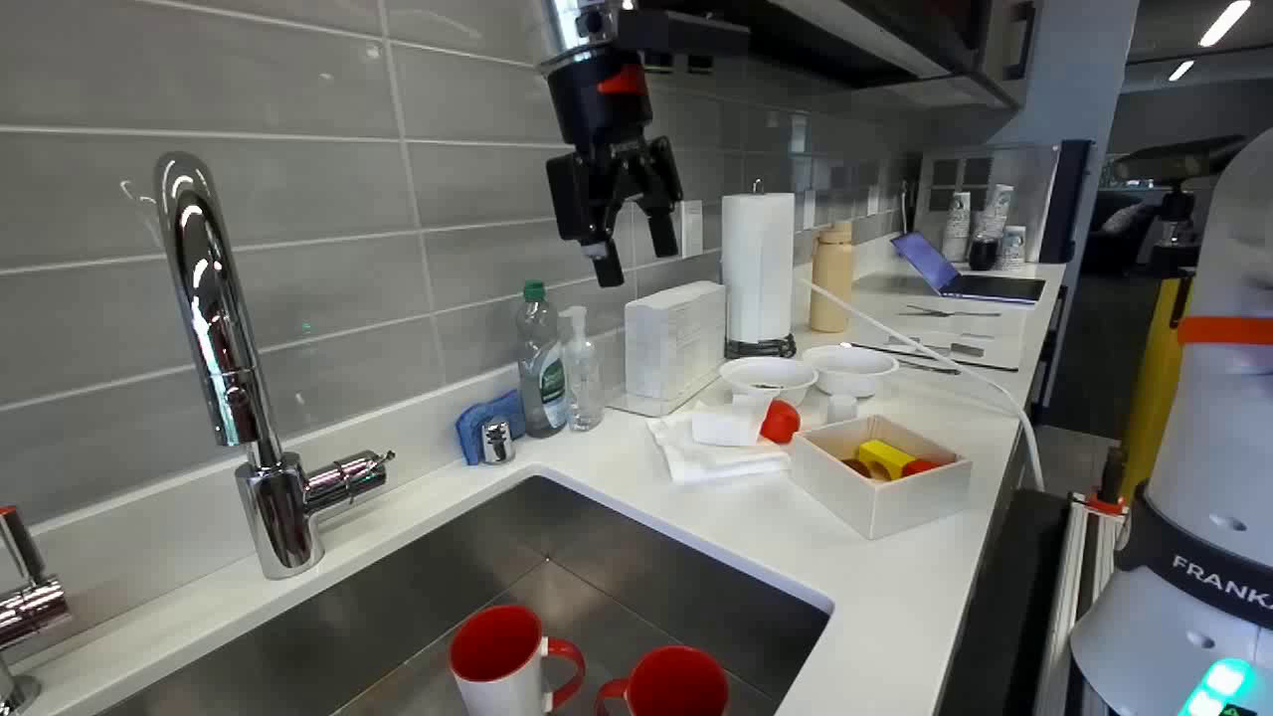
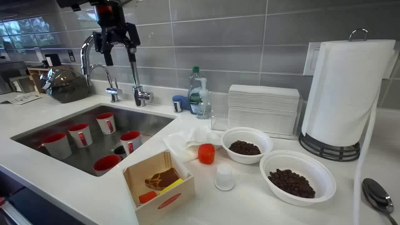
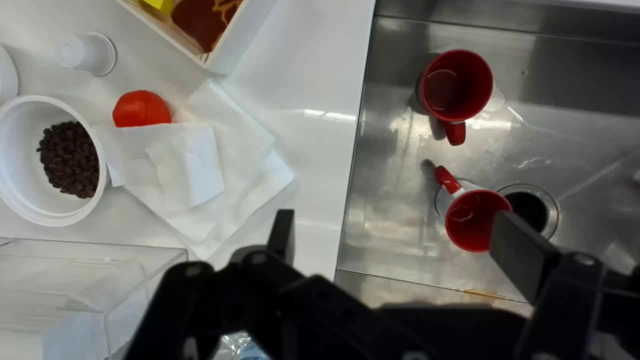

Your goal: Pick up the orange ball and small white cup, put them in the wooden box, pour the contents of the left plate into the right plate

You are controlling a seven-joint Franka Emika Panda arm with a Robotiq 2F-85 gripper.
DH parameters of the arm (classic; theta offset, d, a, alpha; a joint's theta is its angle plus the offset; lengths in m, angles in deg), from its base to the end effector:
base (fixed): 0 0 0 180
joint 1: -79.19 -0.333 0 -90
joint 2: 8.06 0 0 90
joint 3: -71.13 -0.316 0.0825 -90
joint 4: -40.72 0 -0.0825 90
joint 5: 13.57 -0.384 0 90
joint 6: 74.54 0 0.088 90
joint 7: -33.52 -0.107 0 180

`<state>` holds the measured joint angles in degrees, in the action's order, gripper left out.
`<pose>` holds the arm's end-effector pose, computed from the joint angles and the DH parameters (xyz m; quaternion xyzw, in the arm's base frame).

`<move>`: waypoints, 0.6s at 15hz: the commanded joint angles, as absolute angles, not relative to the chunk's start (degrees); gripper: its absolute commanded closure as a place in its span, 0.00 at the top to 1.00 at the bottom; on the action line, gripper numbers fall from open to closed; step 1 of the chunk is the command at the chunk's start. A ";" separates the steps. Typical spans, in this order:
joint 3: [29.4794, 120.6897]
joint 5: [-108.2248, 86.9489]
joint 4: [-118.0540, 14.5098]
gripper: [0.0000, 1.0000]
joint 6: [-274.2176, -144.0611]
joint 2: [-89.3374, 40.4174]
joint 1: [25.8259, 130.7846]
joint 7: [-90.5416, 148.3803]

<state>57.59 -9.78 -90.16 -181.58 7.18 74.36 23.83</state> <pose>0.4279 0.1403 0.4459 0.9917 0.0810 -0.0619 0.0784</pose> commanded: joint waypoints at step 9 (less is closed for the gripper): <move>59.29 -8.18 -90.25 1.00 -181.99 6.79 73.64 24.09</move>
<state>57.87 -9.76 -90.17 -181.59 7.15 74.17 23.83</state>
